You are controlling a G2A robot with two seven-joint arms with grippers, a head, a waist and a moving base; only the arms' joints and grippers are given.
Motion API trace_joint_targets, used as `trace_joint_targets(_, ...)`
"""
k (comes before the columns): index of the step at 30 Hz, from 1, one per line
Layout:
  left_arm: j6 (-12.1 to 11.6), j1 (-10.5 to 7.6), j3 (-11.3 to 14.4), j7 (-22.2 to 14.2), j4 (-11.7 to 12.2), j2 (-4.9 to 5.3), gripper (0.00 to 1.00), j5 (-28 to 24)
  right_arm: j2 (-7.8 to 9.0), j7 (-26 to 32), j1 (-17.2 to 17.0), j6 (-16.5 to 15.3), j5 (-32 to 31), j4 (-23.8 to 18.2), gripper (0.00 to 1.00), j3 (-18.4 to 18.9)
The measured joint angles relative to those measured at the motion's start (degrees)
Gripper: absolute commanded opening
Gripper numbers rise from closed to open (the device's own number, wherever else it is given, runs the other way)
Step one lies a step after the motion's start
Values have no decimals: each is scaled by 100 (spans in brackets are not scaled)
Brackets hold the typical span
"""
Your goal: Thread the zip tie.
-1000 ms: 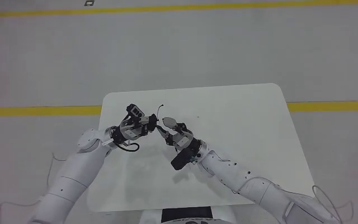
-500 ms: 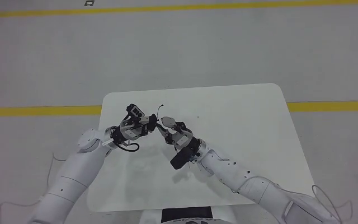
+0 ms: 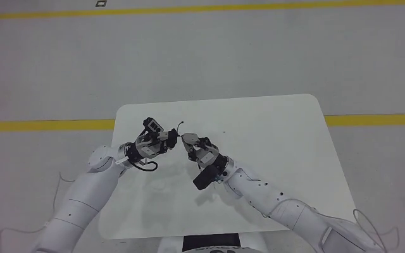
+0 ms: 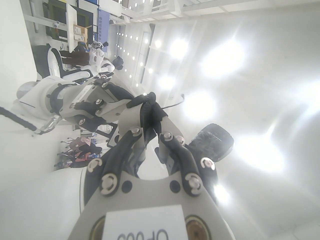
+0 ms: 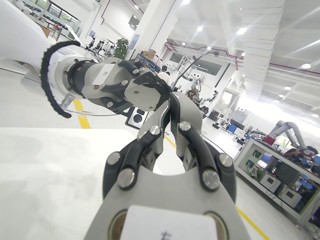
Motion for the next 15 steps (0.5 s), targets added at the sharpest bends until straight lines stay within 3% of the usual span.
trace_joint_targets(15, 0, 0, 0, 0, 0, 0, 0, 0, 19, 71, -96, 0, 0, 30, 0, 118)
